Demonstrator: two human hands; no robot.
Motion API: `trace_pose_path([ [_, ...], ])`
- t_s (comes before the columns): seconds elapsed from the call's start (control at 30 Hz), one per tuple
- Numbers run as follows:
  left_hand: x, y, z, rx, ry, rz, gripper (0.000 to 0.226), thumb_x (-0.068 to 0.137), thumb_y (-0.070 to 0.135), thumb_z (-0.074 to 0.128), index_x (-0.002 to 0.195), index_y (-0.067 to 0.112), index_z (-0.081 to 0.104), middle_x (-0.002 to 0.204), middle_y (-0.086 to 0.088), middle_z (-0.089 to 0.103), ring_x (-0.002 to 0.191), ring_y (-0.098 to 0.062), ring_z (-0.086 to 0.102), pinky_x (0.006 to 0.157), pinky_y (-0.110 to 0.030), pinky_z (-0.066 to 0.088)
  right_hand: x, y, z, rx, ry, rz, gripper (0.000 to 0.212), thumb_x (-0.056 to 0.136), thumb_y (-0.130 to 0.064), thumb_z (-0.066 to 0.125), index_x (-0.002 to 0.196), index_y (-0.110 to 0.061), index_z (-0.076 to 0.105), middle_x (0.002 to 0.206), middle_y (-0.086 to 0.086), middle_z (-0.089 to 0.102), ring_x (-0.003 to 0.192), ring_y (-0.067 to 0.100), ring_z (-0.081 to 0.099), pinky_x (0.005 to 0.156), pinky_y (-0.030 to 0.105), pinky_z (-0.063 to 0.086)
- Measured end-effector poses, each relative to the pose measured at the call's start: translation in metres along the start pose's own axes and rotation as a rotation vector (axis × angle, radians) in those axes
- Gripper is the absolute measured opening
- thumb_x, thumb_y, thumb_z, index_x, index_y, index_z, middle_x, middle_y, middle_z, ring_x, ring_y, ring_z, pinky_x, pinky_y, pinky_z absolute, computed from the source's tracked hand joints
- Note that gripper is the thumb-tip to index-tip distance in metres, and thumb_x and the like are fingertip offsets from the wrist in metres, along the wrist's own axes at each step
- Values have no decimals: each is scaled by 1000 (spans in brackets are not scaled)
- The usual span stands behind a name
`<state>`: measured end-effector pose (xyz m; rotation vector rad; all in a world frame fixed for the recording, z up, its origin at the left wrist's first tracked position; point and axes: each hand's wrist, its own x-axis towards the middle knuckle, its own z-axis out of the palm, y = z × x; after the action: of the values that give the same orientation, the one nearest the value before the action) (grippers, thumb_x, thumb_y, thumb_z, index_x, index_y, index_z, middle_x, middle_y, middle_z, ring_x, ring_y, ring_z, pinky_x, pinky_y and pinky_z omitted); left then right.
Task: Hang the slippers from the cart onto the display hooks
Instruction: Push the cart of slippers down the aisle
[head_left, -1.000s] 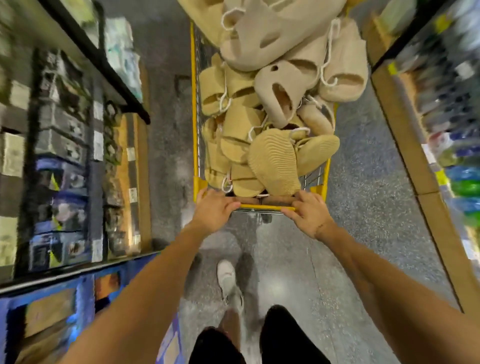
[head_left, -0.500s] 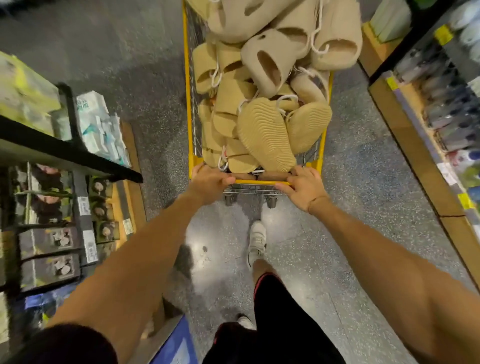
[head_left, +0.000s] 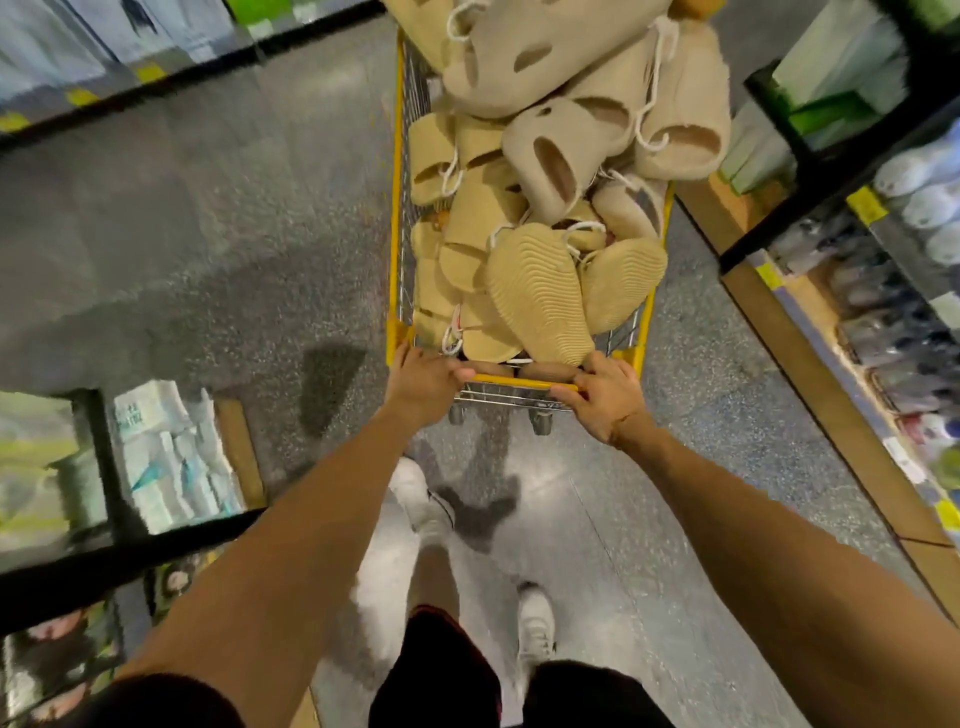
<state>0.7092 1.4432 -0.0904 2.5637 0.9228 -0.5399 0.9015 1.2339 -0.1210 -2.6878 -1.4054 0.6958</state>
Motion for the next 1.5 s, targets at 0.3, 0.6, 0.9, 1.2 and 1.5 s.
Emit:
trace_pose_path([
  [0.3, 229, -48, -135, 113, -63, 92, 38, 108, 45, 29, 130, 43, 60, 118, -9, 62, 121, -34, 50, 117, -50, 26, 205, -22, -96, 89, 29, 137, 93, 79, -77, 7, 121, -24, 71, 111, 3, 49, 112, 27, 49, 106, 38, 23],
  [0.6, 457, -58, -265, 267, -33, 120, 49, 107, 54, 25, 126, 33, 65, 109, -5, 66, 118, -28, 56, 123, -50, 16, 427, -10, -195, 170, 76, 254, 52, 97, -59, 44, 115, -21, 74, 119, 7, 49, 119, 30, 45, 111, 40, 24],
  [0.9, 678, -18, -402, 182, -61, 197, 39, 112, 28, 30, 129, 20, 64, 121, -14, 64, 118, -35, 54, 102, -41, 37, 636, 44, -304, 290, 188, 332, 44, 92, -59, 55, 98, -22, 78, 118, 10, 55, 111, 36, 50, 97, 40, 34],
  [1.2, 888, -2, -474, 228, -18, 392, 41, 108, 42, 35, 117, 22, 69, 129, -12, 57, 126, -35, 41, 110, -44, 22, 797, 101, -372, 175, 201, 465, 62, 97, -63, 35, 103, -15, 74, 89, 4, 36, 99, 32, 48, 98, 41, 29],
  [1.5, 1078, 81, -577, 370, -135, 534, 41, 104, 18, 31, 125, 37, 60, 125, -8, 50, 120, -36, 40, 102, -44, 26, 948, 196, -450, 213, 321, 559, 89, 83, -77, 22, 85, -7, 78, 84, 6, 46, 83, 33, 54, 81, 40, 36],
])
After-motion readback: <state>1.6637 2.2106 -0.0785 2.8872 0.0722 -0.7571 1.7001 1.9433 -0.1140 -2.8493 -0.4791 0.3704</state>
